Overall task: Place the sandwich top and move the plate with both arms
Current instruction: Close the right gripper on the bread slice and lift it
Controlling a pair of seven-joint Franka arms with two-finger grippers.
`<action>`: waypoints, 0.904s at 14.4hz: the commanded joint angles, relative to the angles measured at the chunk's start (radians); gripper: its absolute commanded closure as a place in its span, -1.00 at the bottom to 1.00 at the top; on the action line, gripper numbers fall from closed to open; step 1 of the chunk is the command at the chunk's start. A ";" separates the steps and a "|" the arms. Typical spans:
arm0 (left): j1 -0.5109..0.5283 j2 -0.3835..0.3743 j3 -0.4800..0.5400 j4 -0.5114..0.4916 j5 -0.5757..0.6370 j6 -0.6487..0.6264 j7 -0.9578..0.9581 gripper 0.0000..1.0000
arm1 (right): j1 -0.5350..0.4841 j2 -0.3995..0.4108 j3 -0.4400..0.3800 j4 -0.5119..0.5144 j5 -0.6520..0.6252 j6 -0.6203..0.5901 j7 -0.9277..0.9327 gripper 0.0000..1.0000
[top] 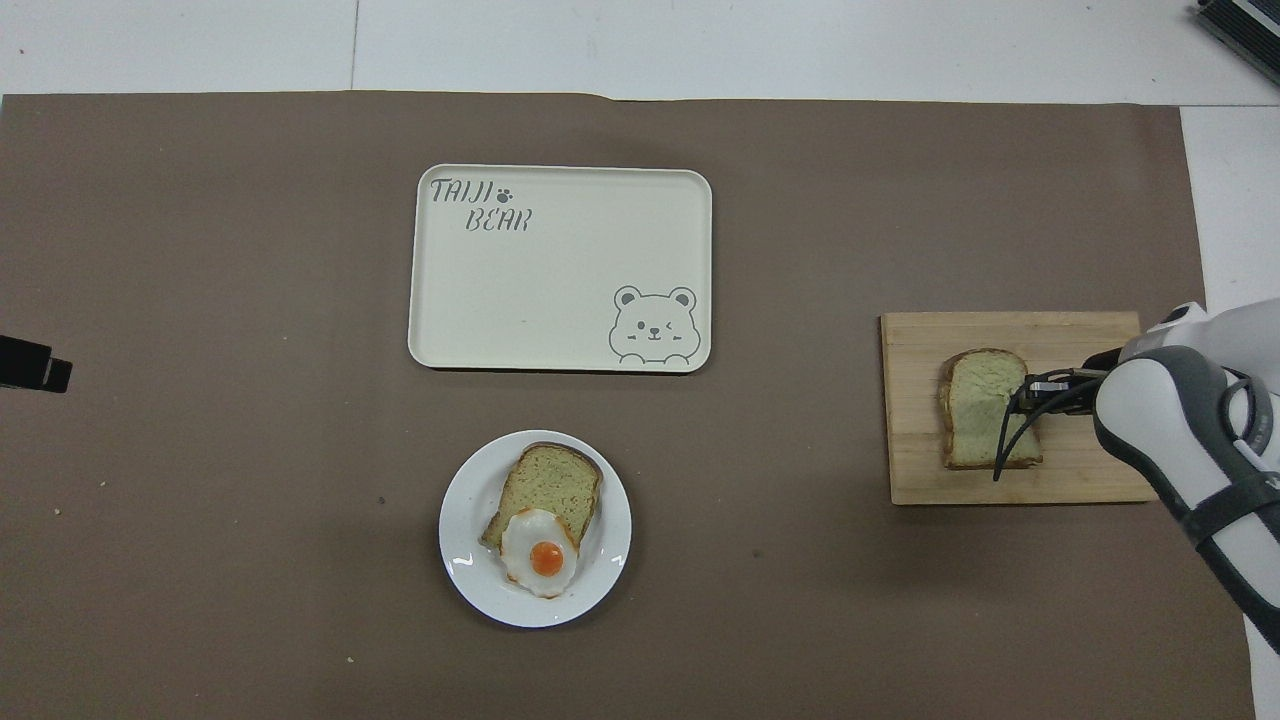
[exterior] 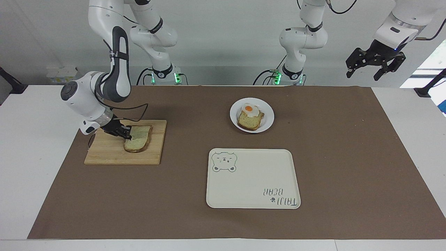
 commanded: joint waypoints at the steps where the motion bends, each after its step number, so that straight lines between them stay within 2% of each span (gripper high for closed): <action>1: 0.001 -0.024 -0.001 -0.025 -0.005 -0.003 -0.010 -1.00 | -0.014 -0.020 0.007 0.046 0.019 -0.070 -0.029 1.00; 8: 0.001 -0.024 -0.001 -0.025 -0.005 -0.003 -0.010 -1.00 | -0.015 -0.077 0.007 0.147 0.019 -0.263 -0.038 1.00; 13: 0.001 -0.025 -0.001 -0.025 -0.005 -0.006 -0.010 -1.00 | -0.049 -0.097 0.005 0.264 0.017 -0.439 -0.036 1.00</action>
